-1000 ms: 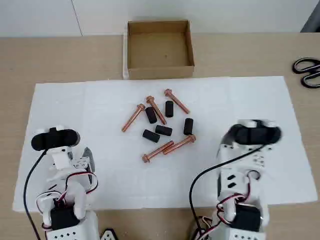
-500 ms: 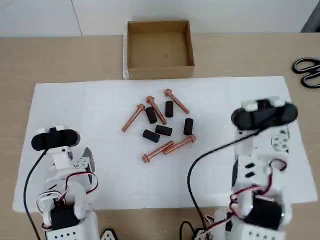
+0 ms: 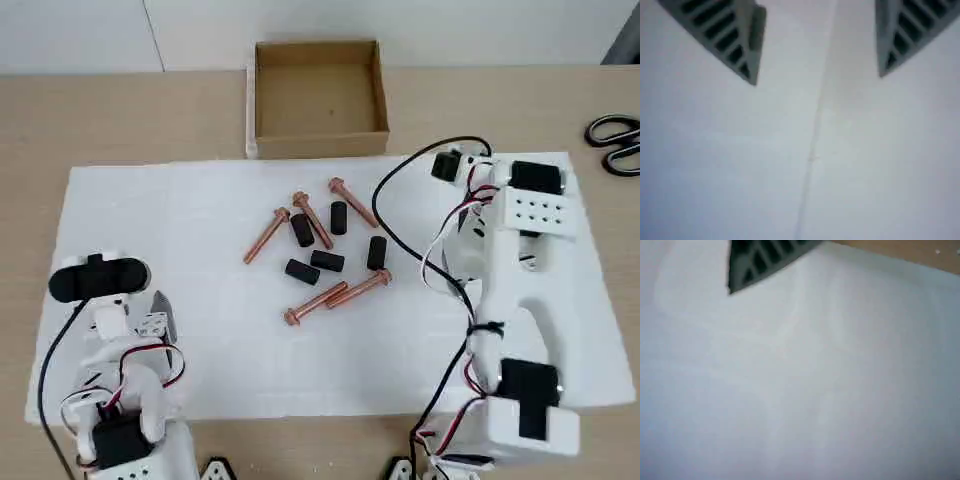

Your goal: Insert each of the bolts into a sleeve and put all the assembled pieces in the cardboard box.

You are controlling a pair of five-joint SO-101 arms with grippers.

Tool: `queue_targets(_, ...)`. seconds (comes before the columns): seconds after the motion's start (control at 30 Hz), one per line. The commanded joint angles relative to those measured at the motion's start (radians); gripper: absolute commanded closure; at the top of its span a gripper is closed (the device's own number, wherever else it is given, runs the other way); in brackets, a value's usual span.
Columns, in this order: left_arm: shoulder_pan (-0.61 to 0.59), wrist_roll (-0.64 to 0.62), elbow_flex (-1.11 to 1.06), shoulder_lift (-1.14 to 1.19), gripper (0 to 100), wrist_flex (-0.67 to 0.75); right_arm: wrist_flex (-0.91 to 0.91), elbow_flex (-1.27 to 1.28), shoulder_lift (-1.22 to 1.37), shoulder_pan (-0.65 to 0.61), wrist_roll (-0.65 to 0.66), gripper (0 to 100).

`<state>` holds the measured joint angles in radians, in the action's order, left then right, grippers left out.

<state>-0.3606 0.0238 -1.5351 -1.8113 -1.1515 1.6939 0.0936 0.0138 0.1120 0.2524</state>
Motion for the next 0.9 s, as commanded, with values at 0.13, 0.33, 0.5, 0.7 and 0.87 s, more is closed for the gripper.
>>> queue_targets(0.13,-0.011,0.069,0.285,0.192,85,-0.034,0.015,-0.061,0.025,-0.008,-0.031,84.2)
queue_targets(0.33,-0.005,0.063,0.677,0.649,85,-0.094,0.015,-0.061,0.025,-0.008,-0.031,84.2)
queue_targets(0.5,-0.005,0.061,0.888,1.034,85,-0.181,0.013,-0.074,0.024,-0.039,-0.032,84.2)
queue_targets(0.7,0.008,-0.012,0.915,1.237,85,-0.149,-0.030,-0.140,0.031,-0.214,-0.035,84.2)
queue_targets(0.87,0.072,-0.018,0.900,1.234,85,-0.130,-0.137,-0.140,0.033,-0.309,-0.118,84.2)
